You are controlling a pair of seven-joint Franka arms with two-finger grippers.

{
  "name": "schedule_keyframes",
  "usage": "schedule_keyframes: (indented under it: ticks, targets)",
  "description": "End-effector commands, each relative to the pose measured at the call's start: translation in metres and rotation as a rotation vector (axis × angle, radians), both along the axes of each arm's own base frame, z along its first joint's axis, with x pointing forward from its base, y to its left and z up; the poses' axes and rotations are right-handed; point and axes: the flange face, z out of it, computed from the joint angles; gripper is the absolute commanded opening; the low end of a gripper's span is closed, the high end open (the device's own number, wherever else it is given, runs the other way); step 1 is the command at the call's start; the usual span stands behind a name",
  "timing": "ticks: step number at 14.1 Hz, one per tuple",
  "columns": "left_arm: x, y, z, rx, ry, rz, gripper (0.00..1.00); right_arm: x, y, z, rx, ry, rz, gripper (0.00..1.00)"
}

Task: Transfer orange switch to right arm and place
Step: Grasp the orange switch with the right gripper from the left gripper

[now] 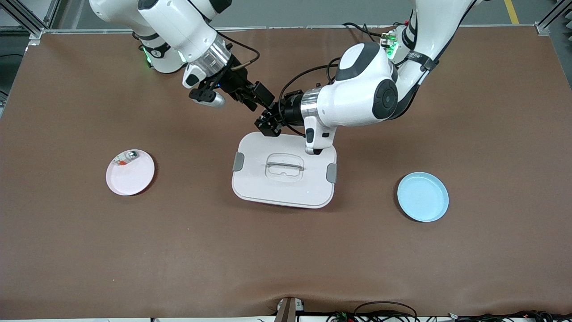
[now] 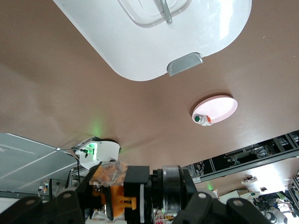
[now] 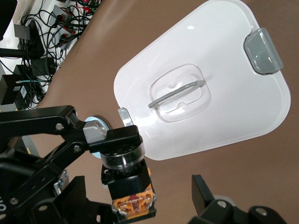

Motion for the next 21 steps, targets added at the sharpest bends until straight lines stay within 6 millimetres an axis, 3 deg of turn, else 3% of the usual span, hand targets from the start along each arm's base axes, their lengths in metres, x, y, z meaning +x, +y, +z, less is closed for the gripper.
schedule_keyframes:
  ticks: [1,6,8,10,13,14,15,16,17,18,19,21]
  targets:
    - [0.0013,-0.0041,0.0034,-0.010,0.011,0.013,0.00,0.0065,0.0046,0.0025,0.019,0.008,-0.016,1.00]
    - [0.0021,-0.0042,0.0007,-0.010,0.013,0.013,0.00,0.0089,0.0080,-0.0019,0.014,0.011,-0.013,0.99]
    - [0.0030,-0.0036,-0.0006,-0.008,0.014,0.014,0.00,0.0078,0.0096,-0.0029,0.013,0.013,-0.010,0.70]
    - [0.0022,-0.0042,-0.0004,-0.009,0.016,0.012,0.00,0.0076,0.0106,-0.0030,0.013,0.013,-0.008,0.53]
    - [0.0024,-0.0042,-0.0014,-0.008,0.016,0.011,0.00,0.0075,0.0118,-0.0023,0.014,0.011,-0.007,0.14]
    - [0.0030,-0.0036,-0.0006,-0.008,0.014,0.014,0.00,0.0077,0.0121,-0.0010,0.016,0.010,-0.006,0.03]
    - [0.0030,-0.0036,-0.0006,-0.008,0.013,0.013,0.04,0.0079,0.0123,-0.0019,0.014,0.011,-0.006,0.00]
    - [0.0031,-0.0034,-0.0003,-0.009,0.013,0.013,0.11,0.0084,0.0128,-0.0029,0.013,0.012,-0.005,0.00]
    - [0.0037,-0.0028,-0.0005,-0.010,0.013,0.014,0.25,0.0086,0.0130,-0.0038,0.012,0.014,-0.006,0.00]
    - [0.0042,-0.0020,-0.0006,-0.013,0.004,0.005,0.68,0.0088,0.0131,-0.0031,0.013,0.013,-0.006,0.00]
    - [0.0040,-0.0027,0.0001,-0.016,-0.005,-0.002,1.00,0.0091,0.0136,-0.0011,0.015,0.011,-0.004,0.00]
    - [0.0047,-0.0018,0.0018,-0.017,-0.009,0.000,1.00,0.0092,0.0130,-0.0001,0.014,0.013,-0.003,0.00]
